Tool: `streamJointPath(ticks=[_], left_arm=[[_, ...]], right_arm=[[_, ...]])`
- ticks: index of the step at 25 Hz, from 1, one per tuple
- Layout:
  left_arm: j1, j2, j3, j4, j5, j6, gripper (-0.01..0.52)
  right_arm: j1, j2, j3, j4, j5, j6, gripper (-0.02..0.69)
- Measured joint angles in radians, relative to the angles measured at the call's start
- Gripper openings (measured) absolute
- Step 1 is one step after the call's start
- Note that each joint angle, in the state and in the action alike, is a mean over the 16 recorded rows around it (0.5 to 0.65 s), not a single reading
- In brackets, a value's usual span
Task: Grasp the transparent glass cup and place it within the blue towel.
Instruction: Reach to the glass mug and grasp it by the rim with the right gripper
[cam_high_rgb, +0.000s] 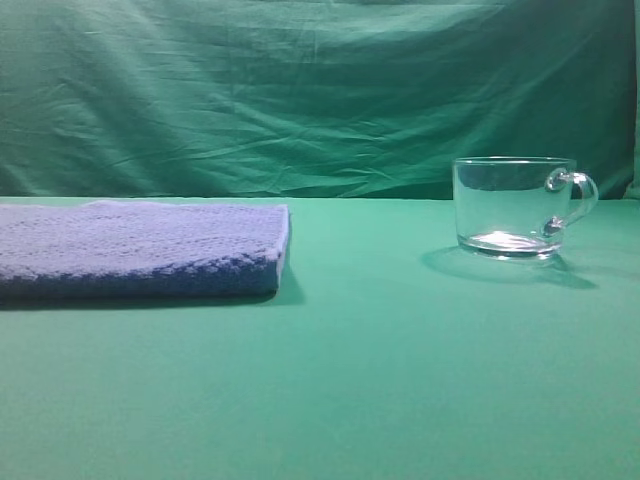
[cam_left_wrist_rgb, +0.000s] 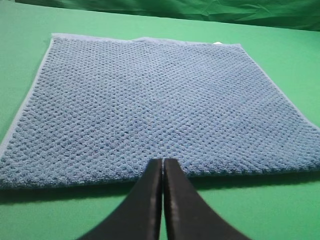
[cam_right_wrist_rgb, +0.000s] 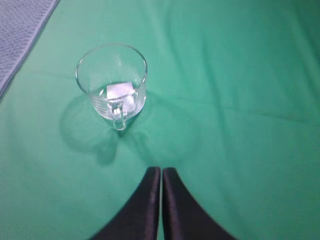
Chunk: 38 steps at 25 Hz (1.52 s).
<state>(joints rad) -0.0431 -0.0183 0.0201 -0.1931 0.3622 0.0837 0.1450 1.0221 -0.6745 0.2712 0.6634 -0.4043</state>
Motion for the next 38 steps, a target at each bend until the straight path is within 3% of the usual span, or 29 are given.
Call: streamJointPath(ticks=[11, 14, 17, 24, 38], left_arm=[[0.000, 0.000, 0.000, 0.000, 0.000, 0.000, 0.000], [0.000, 0.000, 0.000, 0.000, 0.000, 0.000, 0.000], [0.000, 0.000, 0.000, 0.000, 0.000, 0.000, 0.000], [0.000, 0.000, 0.000, 0.000, 0.000, 0.000, 0.000], [0.000, 0.000, 0.000, 0.000, 0.000, 0.000, 0.000]], right_arm=[[0.041, 0.306, -0.116, 0.063, 0.003, -0.082, 0.517], [0.041, 0.381, -0.148, 0.082, -0.011, -0.089, 0.586], [0.041, 0.452, -0.179, 0.100, -0.028, -0.099, 0.608], [0.042, 0.589, -0.238, 0.122, -0.077, -0.149, 0.537], [0.059, 0.686, -0.335, 0.135, -0.092, -0.273, 0.148]])
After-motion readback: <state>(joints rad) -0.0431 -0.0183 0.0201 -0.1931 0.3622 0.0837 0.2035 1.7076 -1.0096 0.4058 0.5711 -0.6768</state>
